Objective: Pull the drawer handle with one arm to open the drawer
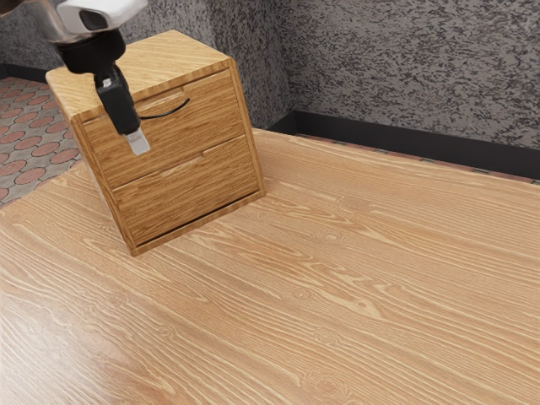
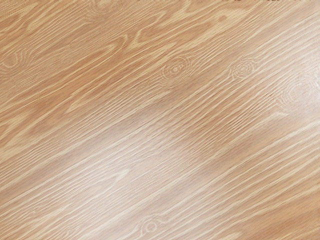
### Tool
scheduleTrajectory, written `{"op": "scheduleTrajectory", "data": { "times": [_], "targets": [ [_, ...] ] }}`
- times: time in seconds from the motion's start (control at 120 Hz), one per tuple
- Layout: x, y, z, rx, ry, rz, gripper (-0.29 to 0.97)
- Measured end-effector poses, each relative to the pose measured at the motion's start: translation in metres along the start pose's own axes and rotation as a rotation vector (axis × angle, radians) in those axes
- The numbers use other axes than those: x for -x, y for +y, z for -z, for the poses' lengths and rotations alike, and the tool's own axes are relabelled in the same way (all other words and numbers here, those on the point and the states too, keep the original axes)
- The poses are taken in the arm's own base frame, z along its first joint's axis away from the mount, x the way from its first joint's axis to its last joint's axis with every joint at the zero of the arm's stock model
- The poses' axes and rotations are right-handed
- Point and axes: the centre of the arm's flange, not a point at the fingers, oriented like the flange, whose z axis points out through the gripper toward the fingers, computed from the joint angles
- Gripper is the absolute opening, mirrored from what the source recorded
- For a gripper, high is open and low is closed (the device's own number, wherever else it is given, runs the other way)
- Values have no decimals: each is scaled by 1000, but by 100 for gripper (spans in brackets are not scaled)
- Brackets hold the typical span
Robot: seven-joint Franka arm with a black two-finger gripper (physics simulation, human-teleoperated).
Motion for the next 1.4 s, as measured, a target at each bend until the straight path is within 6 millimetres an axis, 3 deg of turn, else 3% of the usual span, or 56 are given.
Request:
{"op": "scheduleTrajectory", "data": {
  "times": [0.133,0.258,0.35,0.45,0.633,0.758,0.833,1.017,1.2,1.4],
  "targets": [
    [-13,16,-5,30,7,-75,68],
    [-19,11,-15,48,0,-98,68],
    [-8,-3,-16,50,-2,-68,68],
    [-13,-35,-23,8,-15,-75,68],
    [-46,-102,-44,-125,-10,-112,68],
    [-62,-136,-81,-138,-3,-152,66],
    [-66,-144,-87,-156,14,-182,54],
    [-70,-151,-78,-224,66,-262,30],
    [-70,-167,-78,-305,74,-320,22],
    [-51,-183,-79,-344,-33,-308,19]
  ]
}}
